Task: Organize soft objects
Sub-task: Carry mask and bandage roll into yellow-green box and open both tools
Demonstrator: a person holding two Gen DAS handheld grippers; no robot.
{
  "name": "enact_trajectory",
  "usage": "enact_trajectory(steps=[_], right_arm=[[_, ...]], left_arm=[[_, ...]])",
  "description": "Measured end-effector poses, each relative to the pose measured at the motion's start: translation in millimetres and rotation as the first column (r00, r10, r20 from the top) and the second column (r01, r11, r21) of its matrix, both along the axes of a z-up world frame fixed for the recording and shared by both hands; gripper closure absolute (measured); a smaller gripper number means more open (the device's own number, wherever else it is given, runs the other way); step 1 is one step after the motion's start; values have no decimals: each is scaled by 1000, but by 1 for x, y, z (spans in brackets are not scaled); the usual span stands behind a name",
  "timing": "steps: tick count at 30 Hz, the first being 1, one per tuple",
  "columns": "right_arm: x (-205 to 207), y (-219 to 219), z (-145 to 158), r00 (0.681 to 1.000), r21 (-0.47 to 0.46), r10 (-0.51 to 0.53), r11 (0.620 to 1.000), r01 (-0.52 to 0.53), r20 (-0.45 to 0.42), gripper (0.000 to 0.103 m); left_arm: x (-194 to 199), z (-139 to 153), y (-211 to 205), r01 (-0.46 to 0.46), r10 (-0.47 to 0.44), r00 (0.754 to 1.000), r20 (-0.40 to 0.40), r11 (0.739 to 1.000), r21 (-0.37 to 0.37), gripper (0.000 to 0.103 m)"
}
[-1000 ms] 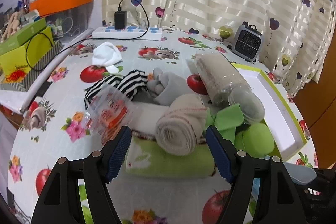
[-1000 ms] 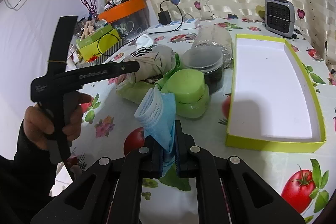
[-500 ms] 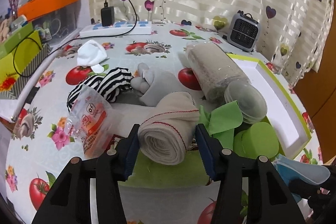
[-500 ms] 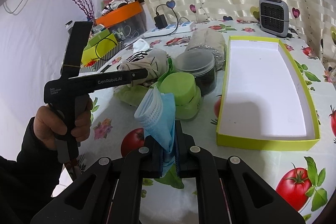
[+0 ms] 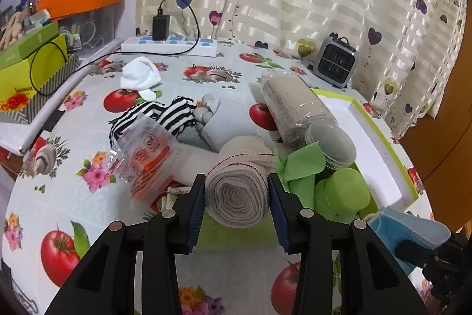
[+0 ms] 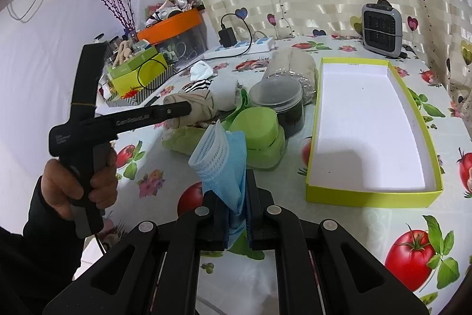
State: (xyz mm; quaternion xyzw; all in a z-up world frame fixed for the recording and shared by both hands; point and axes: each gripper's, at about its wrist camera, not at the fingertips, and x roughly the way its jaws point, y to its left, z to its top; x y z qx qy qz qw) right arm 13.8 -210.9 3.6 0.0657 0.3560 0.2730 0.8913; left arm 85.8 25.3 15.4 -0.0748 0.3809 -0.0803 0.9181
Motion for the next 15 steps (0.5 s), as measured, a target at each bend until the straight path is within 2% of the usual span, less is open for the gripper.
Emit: enact_trajectory(steps=[15], right_arm=[[-2,-25,21,994,10,-85,996,85,74,95]], left_arm=[[-32,35,-17,48,-46,995,85,999,-25,63]])
